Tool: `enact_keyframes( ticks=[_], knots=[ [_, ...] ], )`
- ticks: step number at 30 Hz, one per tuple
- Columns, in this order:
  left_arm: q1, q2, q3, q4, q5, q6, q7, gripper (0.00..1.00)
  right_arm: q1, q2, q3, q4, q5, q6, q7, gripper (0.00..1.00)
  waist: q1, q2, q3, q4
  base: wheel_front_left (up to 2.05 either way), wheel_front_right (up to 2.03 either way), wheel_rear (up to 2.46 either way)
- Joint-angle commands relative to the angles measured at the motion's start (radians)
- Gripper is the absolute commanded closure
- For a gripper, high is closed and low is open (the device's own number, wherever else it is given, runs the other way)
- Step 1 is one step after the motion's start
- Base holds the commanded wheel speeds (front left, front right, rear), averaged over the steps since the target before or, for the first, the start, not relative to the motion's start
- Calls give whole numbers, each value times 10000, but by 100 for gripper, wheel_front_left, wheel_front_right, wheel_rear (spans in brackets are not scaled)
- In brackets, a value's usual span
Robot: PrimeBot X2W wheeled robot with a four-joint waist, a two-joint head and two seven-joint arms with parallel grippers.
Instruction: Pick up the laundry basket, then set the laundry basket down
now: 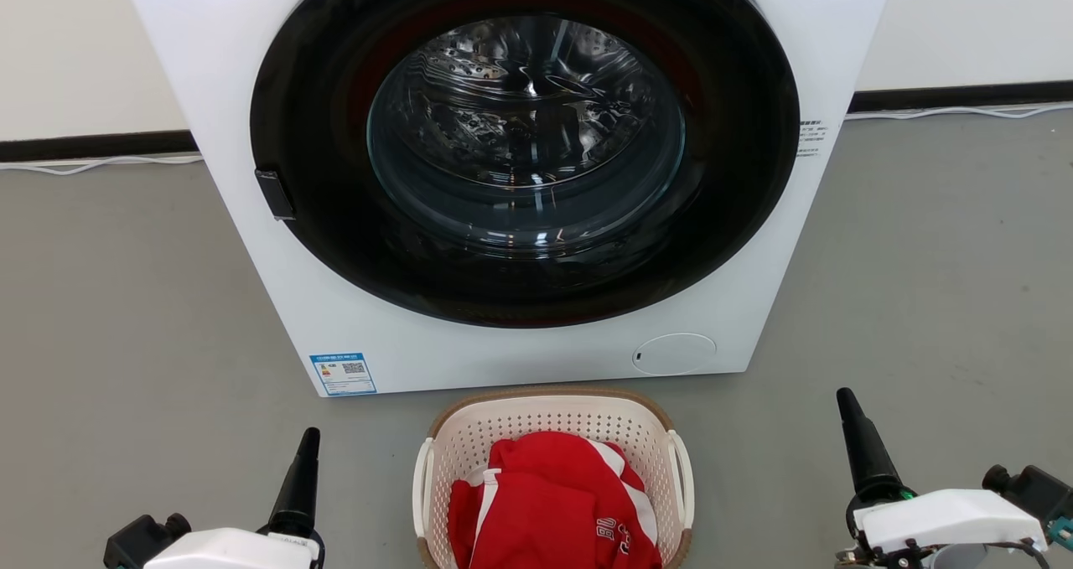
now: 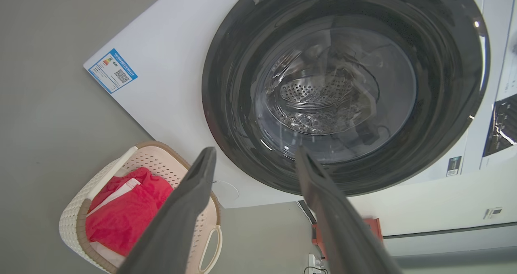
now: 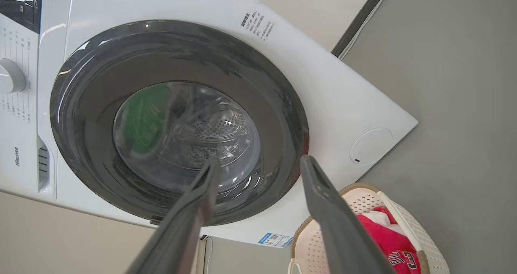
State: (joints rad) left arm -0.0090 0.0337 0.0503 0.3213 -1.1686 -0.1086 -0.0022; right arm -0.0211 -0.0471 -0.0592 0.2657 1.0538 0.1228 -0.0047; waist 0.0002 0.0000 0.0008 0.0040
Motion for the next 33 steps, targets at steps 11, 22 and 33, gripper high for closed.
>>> enact_keyframes(
  ticks=[11, 22, 33],
  knots=[
    [-173, 93, 128, -254, 1557, 84, -460, 0, -124, -152, 319, -289, -1803, 35, -468, 0, -1, 0, -28, 1, 0, 0, 0],
    [-144, 103, 123, -221, 2690, 96, -757, 0, -93, -186, 473, -289, -3154, 41, -761, 0, -1, 0, -28, 3, 0, 0, 0],
    [-62, 114, 146, -176, 3965, 126, -1085, 0, -36, -196, 594, -281, -4658, 48, -1084, 0, -1, 0, -51, 2, 0, 0, 0]
  ],
)
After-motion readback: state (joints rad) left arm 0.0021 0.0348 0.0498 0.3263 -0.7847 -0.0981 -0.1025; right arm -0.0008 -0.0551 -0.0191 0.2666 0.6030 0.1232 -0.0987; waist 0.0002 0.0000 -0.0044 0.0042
